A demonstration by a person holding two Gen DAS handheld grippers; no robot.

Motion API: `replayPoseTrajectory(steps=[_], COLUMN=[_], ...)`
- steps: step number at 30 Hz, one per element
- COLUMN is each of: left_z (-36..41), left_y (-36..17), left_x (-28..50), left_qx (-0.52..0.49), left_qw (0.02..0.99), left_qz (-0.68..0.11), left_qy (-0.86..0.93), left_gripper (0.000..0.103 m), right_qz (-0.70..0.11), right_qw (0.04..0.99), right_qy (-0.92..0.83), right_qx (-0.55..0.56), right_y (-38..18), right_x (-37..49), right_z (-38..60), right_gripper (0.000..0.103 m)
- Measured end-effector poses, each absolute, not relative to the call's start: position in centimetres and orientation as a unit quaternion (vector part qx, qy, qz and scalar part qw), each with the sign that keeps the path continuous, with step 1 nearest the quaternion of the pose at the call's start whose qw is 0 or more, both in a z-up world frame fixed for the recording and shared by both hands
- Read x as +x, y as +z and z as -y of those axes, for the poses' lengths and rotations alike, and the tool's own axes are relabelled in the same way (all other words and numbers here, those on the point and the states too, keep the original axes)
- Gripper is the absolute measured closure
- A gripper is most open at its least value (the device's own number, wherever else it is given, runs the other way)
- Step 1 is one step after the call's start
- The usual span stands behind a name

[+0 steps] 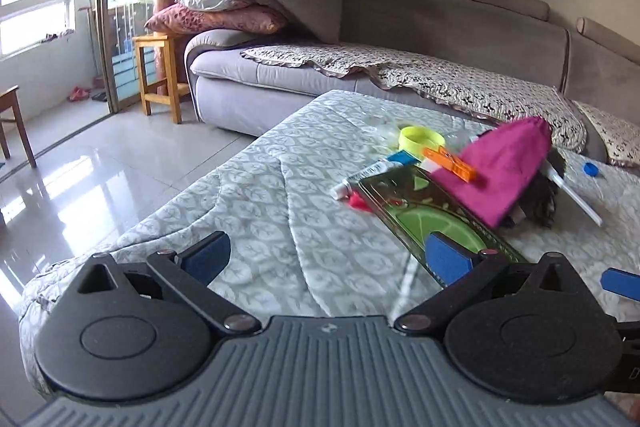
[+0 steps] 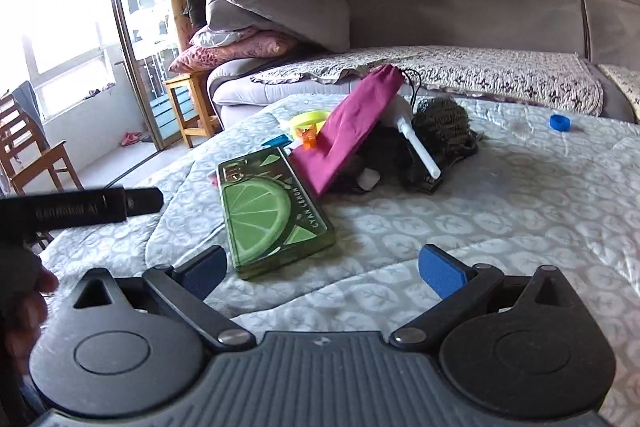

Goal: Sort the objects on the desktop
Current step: 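Move both grippers back toward the items on the bedspread, then reach the left gripper to the edge of the green lime phone case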

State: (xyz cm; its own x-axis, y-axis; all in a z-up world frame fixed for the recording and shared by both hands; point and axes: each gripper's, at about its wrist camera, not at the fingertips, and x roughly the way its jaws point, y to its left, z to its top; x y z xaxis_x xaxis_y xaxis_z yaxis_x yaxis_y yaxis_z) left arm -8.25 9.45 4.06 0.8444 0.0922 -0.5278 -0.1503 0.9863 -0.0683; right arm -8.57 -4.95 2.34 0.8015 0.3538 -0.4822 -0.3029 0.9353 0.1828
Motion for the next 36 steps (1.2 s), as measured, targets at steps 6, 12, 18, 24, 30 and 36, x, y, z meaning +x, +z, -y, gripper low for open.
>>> replayPoseTrajectory(steps=[6,12,18,24,30,36], left_z=[-9.9,-11.7,-12.3,-11.5,-11.3,-11.3], left_y=[3.9,3.7,1.0,1.1,1.0,0.9], left_x=[-5.3,-0.8,1.6,1.9,3.2,3.2], left_qx=[-0.051,0.024,0.013,0.013,0.001,-0.001], left_qw=[0.958,0.967,0.948,0.946,0.940,0.941], left_qz=[-0.280,-0.247,-0.303,-0.299,-0.314,-0.313], left_qy=[0.020,-0.062,-0.098,-0.122,-0.132,-0.130], left_gripper=[0.000,0.001,0.048,0.048,0.045,0.036], right_qz=[-0.261,-0.266,-0.280,-0.291,-0.317,-0.322], right_qw=[0.948,0.934,0.929,0.927,0.916,0.918], right_qy=[0.150,0.237,0.243,0.237,0.246,0.229], right_qx=[0.104,0.011,-0.007,-0.003,-0.013,-0.031], right_y=[3.4,2.0,2.2,1.9,1.3,1.2], right_x=[-7.1,-9.0,-7.1,-5.0,-3.7,-3.6], right_z=[6.7,2.0,0.7,0.2,-1.1,-1.5], right_gripper=[0.000,0.002,0.003,0.003,0.007,0.019])
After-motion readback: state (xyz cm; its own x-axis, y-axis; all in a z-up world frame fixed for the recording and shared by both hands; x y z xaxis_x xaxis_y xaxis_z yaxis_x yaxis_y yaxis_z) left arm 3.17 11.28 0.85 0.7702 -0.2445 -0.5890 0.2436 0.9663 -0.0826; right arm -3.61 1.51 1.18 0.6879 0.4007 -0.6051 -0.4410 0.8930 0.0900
